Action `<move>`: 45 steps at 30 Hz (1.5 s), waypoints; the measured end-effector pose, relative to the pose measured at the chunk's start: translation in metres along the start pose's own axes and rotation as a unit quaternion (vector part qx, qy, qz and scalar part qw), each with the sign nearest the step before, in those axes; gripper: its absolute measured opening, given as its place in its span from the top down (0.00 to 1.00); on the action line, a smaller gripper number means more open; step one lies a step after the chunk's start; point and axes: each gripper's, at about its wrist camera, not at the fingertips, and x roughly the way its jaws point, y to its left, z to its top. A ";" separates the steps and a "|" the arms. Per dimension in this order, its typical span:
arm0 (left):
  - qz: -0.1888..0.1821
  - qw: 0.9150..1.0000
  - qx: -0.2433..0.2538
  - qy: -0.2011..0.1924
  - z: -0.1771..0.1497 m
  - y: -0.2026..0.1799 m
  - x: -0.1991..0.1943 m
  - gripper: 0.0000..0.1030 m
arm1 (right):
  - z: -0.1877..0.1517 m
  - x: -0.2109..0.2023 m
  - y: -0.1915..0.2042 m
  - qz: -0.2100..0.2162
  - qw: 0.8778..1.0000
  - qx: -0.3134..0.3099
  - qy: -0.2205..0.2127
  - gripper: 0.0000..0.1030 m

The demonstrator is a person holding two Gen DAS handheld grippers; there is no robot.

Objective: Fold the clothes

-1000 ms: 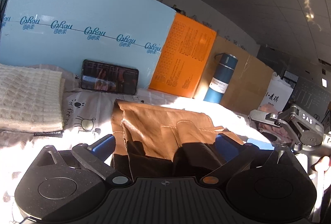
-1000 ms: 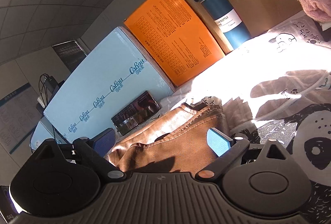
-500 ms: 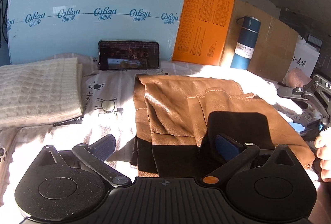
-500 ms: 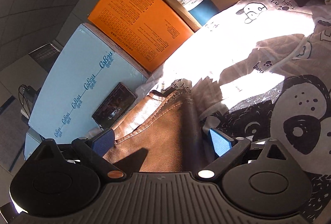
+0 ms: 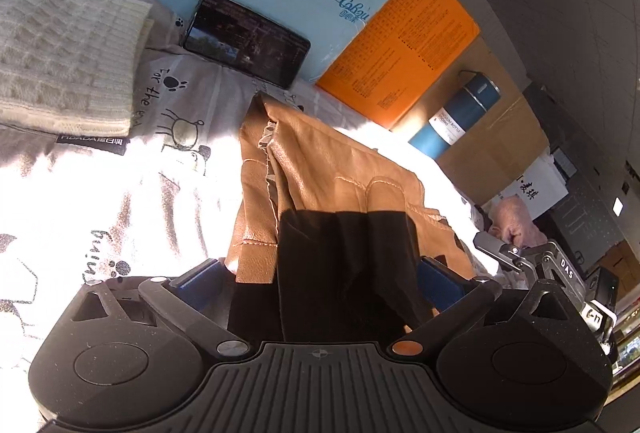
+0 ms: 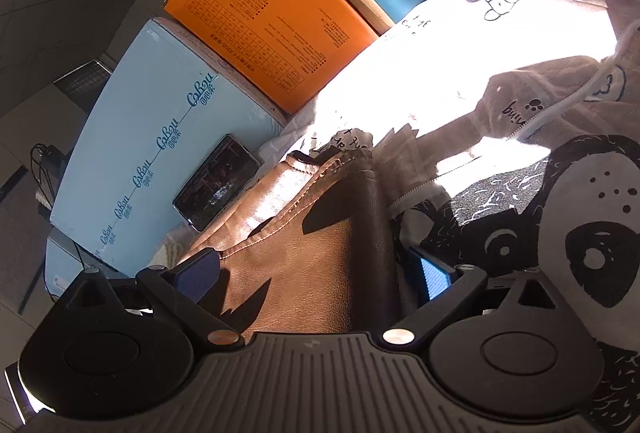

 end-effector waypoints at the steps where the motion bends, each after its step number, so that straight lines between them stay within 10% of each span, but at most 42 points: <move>1: -0.008 1.000 -0.001 0.005 0.002 0.000 0.003 0.00 | 0.005 0.003 0.001 0.011 1.000 -0.002 0.017 0.00; 6: -0.052 0.999 -0.005 0.007 0.007 0.004 0.022 0.00 | 0.031 0.025 -0.005 0.060 0.993 0.019 0.096 0.00; 16: -0.098 0.994 0.039 -0.013 -0.004 -0.008 0.040 0.01 | 0.025 0.036 0.004 0.091 0.988 -0.085 0.095 0.01; 35: -0.114 0.992 0.044 -0.032 -0.014 -0.009 0.033 0.54 | 0.018 0.006 -0.003 0.046 0.995 -0.081 0.030 0.81; 45: -0.187 0.981 0.045 -0.006 -0.027 -0.060 0.050 0.61 | 0.017 -0.067 -0.016 0.066 0.995 -0.057 -0.037 0.85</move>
